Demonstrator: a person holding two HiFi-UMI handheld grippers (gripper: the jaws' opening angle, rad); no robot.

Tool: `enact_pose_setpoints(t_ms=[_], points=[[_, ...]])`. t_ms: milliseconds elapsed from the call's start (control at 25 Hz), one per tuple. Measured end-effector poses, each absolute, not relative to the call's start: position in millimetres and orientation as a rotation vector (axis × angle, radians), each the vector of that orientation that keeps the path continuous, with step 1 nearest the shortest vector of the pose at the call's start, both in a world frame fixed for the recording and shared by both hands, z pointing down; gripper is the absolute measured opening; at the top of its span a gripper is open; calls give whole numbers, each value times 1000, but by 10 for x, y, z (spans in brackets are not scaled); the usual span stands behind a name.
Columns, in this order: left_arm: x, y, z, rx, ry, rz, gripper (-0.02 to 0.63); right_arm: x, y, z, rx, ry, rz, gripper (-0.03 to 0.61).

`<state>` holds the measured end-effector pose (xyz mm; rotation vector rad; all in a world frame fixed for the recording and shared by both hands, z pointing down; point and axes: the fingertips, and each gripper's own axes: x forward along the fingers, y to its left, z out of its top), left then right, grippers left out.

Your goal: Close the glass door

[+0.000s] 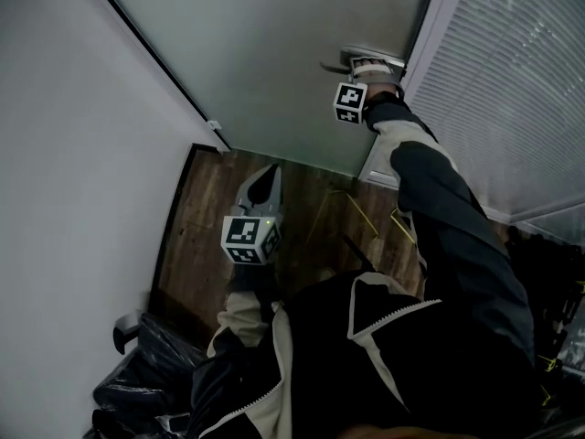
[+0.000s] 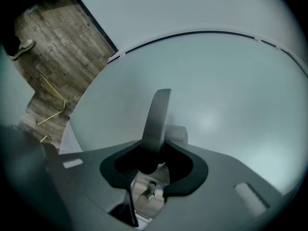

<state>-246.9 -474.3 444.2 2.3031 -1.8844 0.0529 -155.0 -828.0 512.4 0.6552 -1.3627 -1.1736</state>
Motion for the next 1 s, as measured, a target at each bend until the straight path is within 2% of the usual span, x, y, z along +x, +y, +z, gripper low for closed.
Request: enact_pose_setpoints(t_ms=[720, 800, 920, 1000], points=[[-2550, -4755, 4518, 2266, -1928, 109, 6, -1552, -8488, 5158, 673, -1366, -1160, 123], [-2587, -4719, 4522, 2253, -1934, 110, 6, -1547, -8476, 5188, 660, -1367, -1139, 148], [-2619, -4681, 4491, 2251, -1944, 104, 6, -1561, -8401, 5235, 645, -1430, -1057, 225], [-2619, -4696, 4480, 2262, -1943, 102, 6, -1593, -8304, 5196, 661, -1506, -1025, 232]])
